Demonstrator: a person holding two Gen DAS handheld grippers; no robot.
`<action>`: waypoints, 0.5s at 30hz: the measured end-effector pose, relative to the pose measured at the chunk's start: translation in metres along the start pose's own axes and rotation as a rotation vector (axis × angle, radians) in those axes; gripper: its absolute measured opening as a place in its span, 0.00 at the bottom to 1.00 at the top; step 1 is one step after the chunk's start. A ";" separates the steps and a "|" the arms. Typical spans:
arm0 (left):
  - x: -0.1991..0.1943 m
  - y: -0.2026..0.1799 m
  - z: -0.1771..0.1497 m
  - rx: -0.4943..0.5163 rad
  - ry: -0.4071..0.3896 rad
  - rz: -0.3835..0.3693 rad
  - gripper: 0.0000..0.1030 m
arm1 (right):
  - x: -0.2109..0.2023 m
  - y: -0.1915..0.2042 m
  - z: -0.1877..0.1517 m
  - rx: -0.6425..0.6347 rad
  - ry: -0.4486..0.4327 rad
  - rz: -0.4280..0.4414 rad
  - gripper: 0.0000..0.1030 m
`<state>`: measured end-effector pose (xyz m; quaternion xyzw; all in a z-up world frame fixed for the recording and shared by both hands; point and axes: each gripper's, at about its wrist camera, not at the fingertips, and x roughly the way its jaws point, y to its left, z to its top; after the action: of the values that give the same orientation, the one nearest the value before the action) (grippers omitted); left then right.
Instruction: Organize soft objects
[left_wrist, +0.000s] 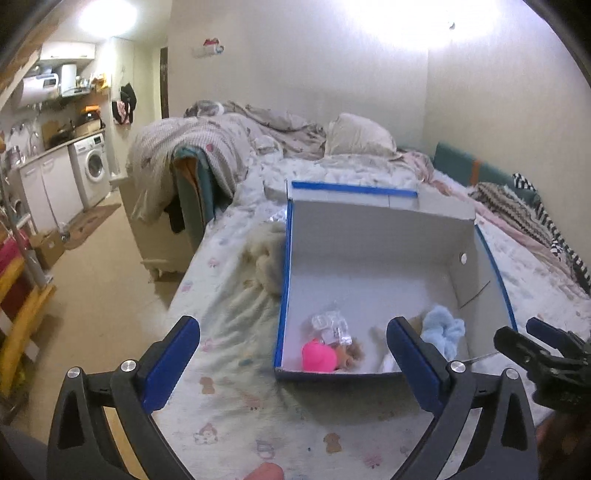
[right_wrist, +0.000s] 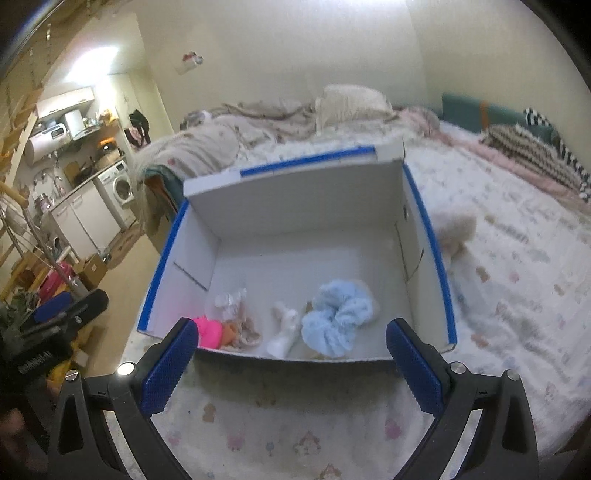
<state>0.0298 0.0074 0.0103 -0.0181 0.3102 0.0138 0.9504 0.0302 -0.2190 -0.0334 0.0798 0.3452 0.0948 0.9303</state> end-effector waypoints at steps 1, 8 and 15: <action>0.000 -0.001 0.000 0.006 -0.003 0.010 0.98 | -0.001 0.002 0.000 -0.010 -0.013 -0.010 1.00; 0.006 -0.004 -0.001 0.008 0.026 0.008 0.98 | 0.004 0.004 -0.001 -0.017 -0.011 -0.022 1.00; 0.011 -0.006 -0.004 0.003 0.045 0.000 0.98 | 0.004 0.008 -0.002 -0.030 -0.010 -0.024 1.00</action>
<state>0.0364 0.0019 0.0012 -0.0168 0.3318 0.0127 0.9431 0.0313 -0.2100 -0.0357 0.0625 0.3401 0.0885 0.9341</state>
